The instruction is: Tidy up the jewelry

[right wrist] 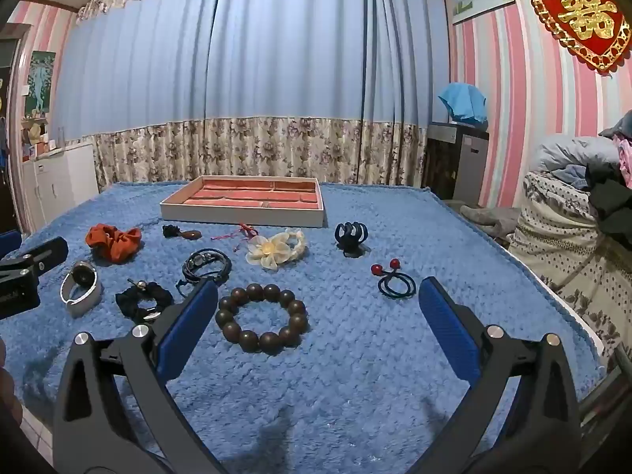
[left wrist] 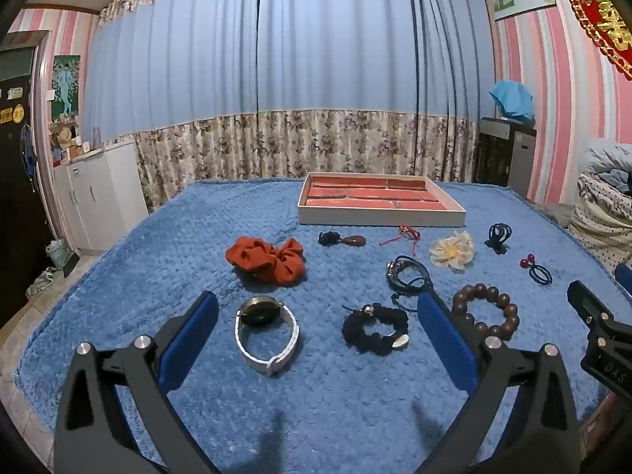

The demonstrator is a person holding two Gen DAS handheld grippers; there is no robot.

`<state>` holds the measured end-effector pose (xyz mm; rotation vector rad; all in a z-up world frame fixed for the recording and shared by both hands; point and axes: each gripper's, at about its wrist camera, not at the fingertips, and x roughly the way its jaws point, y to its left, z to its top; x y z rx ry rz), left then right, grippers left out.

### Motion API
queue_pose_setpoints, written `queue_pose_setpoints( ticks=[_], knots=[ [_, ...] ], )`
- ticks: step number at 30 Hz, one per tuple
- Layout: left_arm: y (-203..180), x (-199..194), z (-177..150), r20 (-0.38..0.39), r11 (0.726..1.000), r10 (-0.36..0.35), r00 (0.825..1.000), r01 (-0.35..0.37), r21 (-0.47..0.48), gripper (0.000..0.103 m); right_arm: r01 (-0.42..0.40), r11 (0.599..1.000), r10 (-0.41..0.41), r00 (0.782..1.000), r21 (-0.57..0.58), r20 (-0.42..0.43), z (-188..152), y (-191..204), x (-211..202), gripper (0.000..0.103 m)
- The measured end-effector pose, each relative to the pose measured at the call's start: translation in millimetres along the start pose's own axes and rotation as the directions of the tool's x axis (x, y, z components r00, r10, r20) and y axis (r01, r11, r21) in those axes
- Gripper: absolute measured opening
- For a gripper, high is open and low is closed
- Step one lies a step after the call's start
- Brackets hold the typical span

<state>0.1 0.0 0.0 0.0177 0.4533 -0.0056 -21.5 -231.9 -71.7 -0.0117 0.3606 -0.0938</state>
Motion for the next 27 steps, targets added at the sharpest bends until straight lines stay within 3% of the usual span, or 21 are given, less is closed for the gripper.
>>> queue_pose_setpoints(
  ticks=[27],
  knots=[
    [-4, 0, 1, 0.013, 1.000, 0.001, 1.000, -0.001, 0.011, 0.098, 0.015, 1.000, -0.015, 1.000, -0.011, 0.016, 2, -8, -4, 0.099]
  ],
)
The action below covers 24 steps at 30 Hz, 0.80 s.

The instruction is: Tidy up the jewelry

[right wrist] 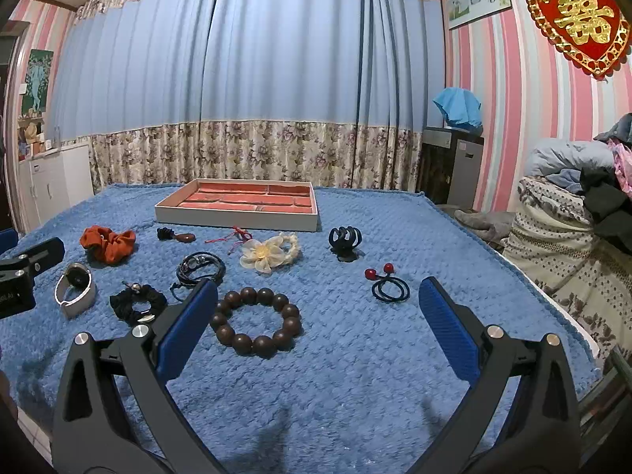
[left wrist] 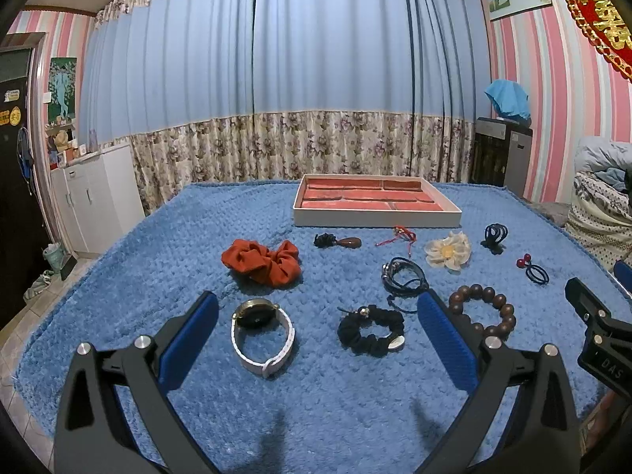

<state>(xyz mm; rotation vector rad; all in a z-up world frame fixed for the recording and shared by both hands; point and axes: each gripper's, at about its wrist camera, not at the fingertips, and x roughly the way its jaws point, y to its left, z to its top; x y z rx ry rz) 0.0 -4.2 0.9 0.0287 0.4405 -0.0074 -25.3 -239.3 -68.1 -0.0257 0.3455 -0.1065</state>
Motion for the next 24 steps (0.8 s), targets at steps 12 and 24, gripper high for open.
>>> queue_pose_setpoints(
  ticks=[12, 24],
  knots=[
    [0.6, -1.2, 5.7, 0.003, 1.000, 0.000, 1.000, 0.000, 0.003, 0.098, 0.010, 1.000, -0.010, 1.000, -0.005, 0.009, 0.5, 3.8, -1.3, 0.099],
    [0.8, -0.2, 5.5, 0.006, 1.000, 0.000, 1.000, 0.000, 0.007, 0.098, 0.013, 1.000, -0.013, 1.000, -0.006, 0.007, 1.2, 3.6, -1.5, 0.099]
  ],
)
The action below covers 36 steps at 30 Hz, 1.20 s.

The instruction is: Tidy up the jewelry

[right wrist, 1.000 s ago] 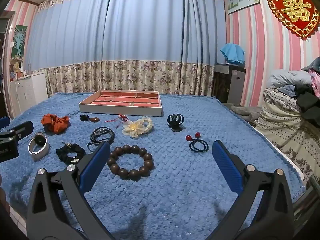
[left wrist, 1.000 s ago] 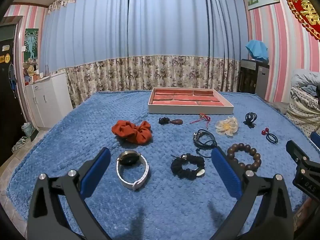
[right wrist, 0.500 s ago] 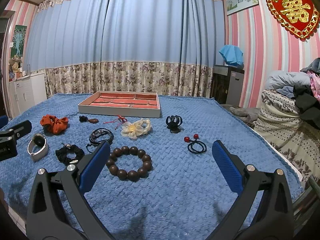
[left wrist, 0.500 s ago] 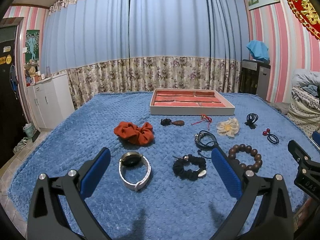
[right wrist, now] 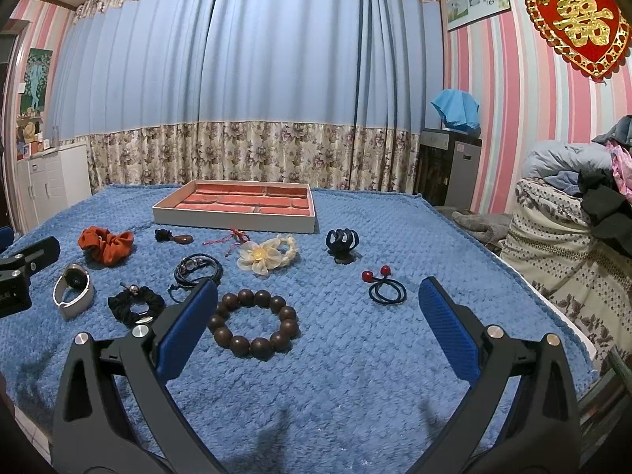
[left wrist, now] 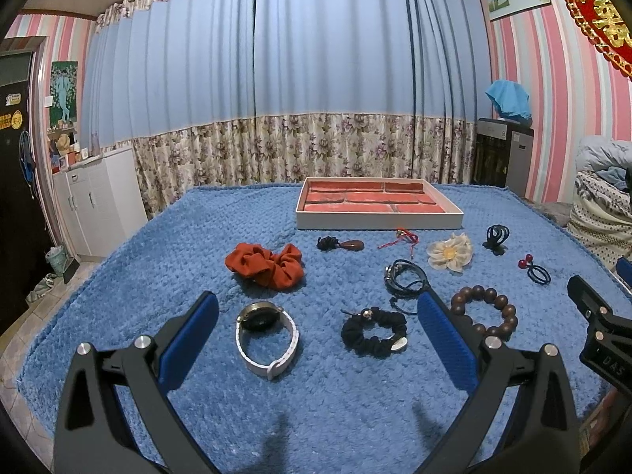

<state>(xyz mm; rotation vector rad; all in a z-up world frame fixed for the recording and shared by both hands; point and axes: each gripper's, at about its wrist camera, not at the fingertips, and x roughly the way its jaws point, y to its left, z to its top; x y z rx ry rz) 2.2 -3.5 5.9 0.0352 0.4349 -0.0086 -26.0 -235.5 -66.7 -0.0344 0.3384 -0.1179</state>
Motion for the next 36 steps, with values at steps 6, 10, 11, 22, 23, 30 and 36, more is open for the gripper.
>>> queue_pose_setpoints(
  ticks=[6, 10, 11, 22, 23, 30, 36],
  knots=[
    [0.7, 0.2, 0.6, 0.002, 1.000, 0.000, 1.000, 0.000, -0.002, 0.098, 0.001, 1.000, -0.001, 1.000, 0.001, -0.001, -0.1, -0.2, 0.6, 0.099],
    [0.5, 0.1, 0.4, 0.002, 1.000, 0.000, 1.000, 0.000, -0.001, 0.098, 0.001, 1.000, -0.001, 1.000, 0.002, 0.000, -0.2, 0.0, 0.8, 0.099],
    [-0.3, -0.3, -0.2, 0.002, 1.000, 0.001, 1.000, -0.001, 0.000, 0.098, 0.001, 1.000, -0.001, 1.000, 0.001, -0.001, -0.2, 0.0, 0.8, 0.099],
    [0.7, -0.5, 2.7, 0.000, 1.000, 0.003, 1.000, -0.003, 0.000, 0.098, 0.003, 1.000, -0.003, 1.000, 0.004, -0.005, -0.2, -1.9, 2.4, 0.099],
    [0.1, -0.6, 1.6, 0.000, 1.000, 0.002, 1.000, -0.002, 0.001, 0.098, 0.002, 1.000, -0.002, 1.000, 0.004, -0.003, -0.3, -2.0, 2.4, 0.099],
    [0.4, -0.5, 1.9, -0.001, 1.000, 0.001, 1.000, -0.001, 0.001, 0.098, 0.003, 1.000, -0.003, 1.000, 0.005, -0.005, -0.9, -2.6, 3.3, 0.099],
    [0.2, -0.6, 1.8, 0.002, 1.000, 0.002, 1.000, -0.002, 0.001, 0.098, 0.003, 1.000, -0.003, 1.000, 0.001, -0.006, -0.9, -2.8, 3.4, 0.099]
  ],
)
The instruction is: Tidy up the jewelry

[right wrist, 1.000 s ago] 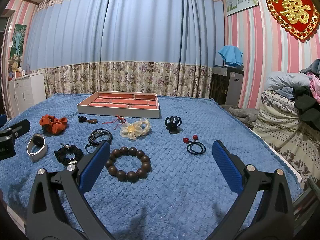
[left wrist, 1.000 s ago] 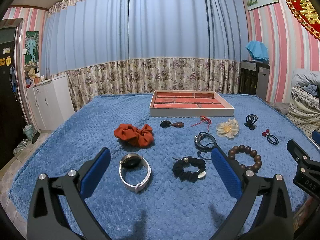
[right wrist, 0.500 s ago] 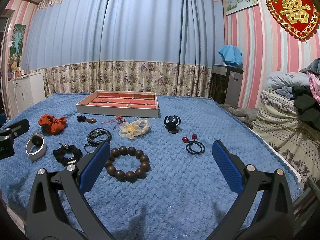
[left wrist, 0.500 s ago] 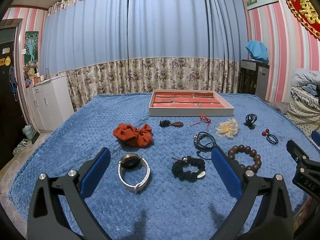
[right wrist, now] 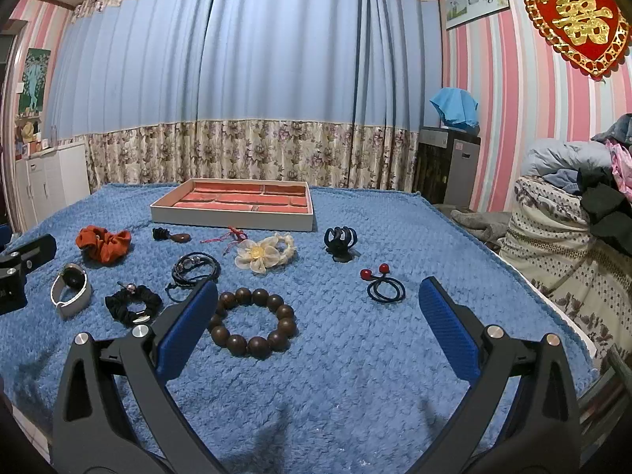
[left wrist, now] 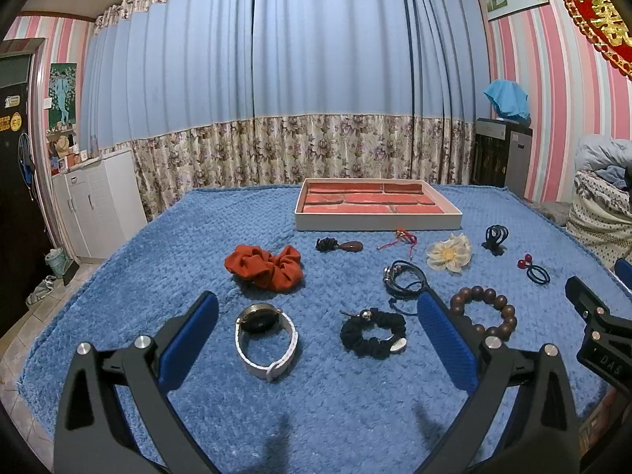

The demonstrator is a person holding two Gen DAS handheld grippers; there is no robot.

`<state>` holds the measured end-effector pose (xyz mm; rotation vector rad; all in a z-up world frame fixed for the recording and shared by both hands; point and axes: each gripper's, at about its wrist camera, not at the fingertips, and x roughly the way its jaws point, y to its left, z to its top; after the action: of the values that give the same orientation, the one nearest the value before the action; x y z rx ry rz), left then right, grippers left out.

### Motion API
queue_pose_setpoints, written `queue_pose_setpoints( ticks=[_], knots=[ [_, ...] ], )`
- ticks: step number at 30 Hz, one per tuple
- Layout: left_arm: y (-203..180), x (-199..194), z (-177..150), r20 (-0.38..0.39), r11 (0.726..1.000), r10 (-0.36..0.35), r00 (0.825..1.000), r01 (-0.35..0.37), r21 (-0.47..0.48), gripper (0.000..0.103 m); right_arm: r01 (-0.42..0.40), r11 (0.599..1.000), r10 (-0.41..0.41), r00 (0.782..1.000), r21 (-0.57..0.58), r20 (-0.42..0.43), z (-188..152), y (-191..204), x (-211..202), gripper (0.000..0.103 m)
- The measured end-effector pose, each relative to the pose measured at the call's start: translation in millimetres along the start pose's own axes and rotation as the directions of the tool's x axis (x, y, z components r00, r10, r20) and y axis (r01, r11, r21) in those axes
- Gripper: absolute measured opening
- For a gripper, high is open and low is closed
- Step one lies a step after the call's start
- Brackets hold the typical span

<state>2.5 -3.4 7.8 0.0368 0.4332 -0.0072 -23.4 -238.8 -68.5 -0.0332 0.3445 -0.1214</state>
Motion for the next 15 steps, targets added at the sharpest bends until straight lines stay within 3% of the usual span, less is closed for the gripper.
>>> queue_pose_setpoints(
  ticks=[15],
  knots=[
    [0.8, -1.4, 3.5, -0.008, 1.000, -0.003, 1.000, 0.003, 0.001, 0.098, -0.002, 1.000, 0.002, 1.000, 0.003, -0.009, -3.5, 1.3, 3.0, 0.099]
  ],
)
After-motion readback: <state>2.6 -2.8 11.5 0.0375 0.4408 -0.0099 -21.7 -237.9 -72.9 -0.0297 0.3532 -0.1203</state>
